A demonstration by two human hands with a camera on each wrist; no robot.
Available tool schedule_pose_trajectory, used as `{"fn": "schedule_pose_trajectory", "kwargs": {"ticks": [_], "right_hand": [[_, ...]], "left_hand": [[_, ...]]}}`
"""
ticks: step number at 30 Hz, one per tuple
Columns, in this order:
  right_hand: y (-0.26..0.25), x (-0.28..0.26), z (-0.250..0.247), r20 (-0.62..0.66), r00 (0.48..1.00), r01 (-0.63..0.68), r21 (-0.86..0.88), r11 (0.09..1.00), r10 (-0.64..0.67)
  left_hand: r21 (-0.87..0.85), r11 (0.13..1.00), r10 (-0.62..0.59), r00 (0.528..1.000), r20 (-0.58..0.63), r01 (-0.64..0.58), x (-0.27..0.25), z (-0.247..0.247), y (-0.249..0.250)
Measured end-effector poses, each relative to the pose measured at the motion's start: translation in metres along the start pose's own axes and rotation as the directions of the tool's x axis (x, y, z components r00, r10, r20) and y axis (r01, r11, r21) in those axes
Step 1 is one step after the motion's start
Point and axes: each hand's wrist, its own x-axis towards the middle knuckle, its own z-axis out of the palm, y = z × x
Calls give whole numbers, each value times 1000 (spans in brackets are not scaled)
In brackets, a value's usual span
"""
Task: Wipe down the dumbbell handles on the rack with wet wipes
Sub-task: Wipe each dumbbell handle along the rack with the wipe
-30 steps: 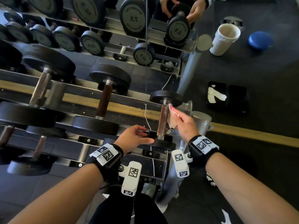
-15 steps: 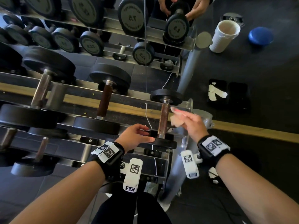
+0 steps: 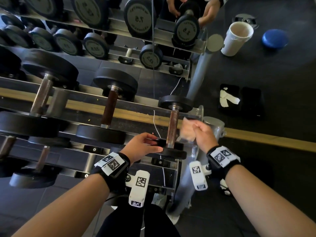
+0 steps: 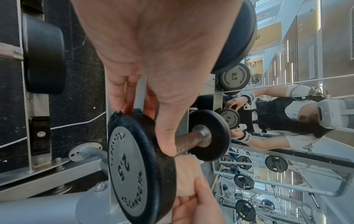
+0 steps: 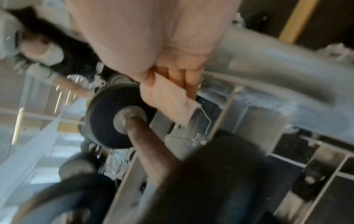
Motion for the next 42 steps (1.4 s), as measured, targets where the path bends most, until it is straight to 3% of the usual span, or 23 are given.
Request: {"fn": "schedule_pose_trajectory", "kwargs": {"ticks": [3,8,11,15,18,21,23,30,32,37,42], "right_hand": [[-5,23,8,-60,998,-17,29,999,18],[-3,13,32,84,996,-49,233,971,30],[7,-6,33,84,996,22,148,989,-34],[21,-29,24,181,983,-28,109,994,8],[14,-23,10,138,989,-79,131,988,61],[-6,-1,10,42,992,-124,278,953,117],[-15,4,21,74,992,-120,354,928,100],[11,-33,24,207,977,-72,93,993,51],[11,-35,16,183,983,-23,10,1000,21],[-11,-12,11,-6,999,54,-3,999,-54],[-18,-20,34,100,990,91,54,994,-96]], "left_hand": [[3,1000,7,1000,-3,-7,-2,1,-1],[-6,1000,13,1000,-16,-14,-1,1,-1],[-11,1000,16,1000,-13,-16,-1,1,-1],[-26,1000,5,1000,-4,-5,1,0,-1],[-36,999,-4,1000,14,4,2,0,-1],[-31,1000,-2,1000,15,2,2,0,1],[-37,999,-1,1000,9,2,2,0,0],[-60,998,11,1000,12,-10,-2,2,1],[-60,998,19,1000,9,-19,-2,3,0],[-56,998,22,1000,-18,-23,-3,4,-2],[-71,997,29,999,-24,-30,-2,4,-3]]}}
